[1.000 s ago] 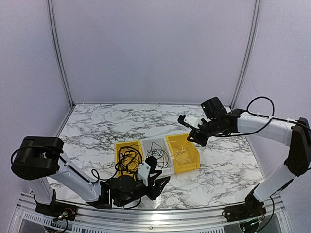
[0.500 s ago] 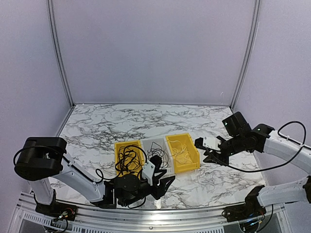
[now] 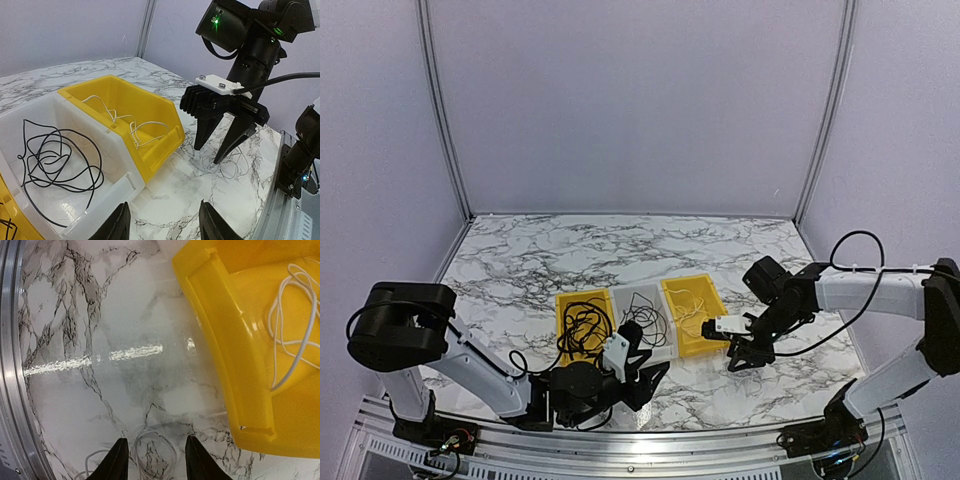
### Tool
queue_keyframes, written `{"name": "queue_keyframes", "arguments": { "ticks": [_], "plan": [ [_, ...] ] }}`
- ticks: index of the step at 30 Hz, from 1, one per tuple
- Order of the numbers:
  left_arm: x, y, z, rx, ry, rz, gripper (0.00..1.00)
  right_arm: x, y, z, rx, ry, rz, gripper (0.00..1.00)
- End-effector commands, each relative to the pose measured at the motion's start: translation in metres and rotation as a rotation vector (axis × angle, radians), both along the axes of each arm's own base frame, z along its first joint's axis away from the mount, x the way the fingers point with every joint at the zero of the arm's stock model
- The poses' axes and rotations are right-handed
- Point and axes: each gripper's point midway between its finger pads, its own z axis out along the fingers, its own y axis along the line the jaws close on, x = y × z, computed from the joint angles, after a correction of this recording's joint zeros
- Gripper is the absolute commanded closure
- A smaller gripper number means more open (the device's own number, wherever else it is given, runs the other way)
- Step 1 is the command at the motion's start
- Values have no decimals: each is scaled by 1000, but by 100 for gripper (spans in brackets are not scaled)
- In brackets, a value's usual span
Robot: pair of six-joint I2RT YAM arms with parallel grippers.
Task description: Untangle the cables
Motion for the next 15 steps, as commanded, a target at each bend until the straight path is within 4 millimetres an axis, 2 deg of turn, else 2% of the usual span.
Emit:
{"name": "queue_keyframes", "arguments": {
  "ticks": [1, 9, 13, 15],
  "plan": [
    [2, 2, 17, -51, -9, 18, 52, 4, 13, 1, 48, 2, 26, 62],
    [2, 3, 14, -45, -6, 20, 52, 6, 19, -8, 52, 43, 36, 68],
    [2, 4, 14, -46, -5, 24, 52, 5, 21, -10, 46, 65, 37, 86],
    [2, 5, 14, -45, -5, 24, 52, 7, 23, -4, 55, 59, 39, 96]
  ]
}}
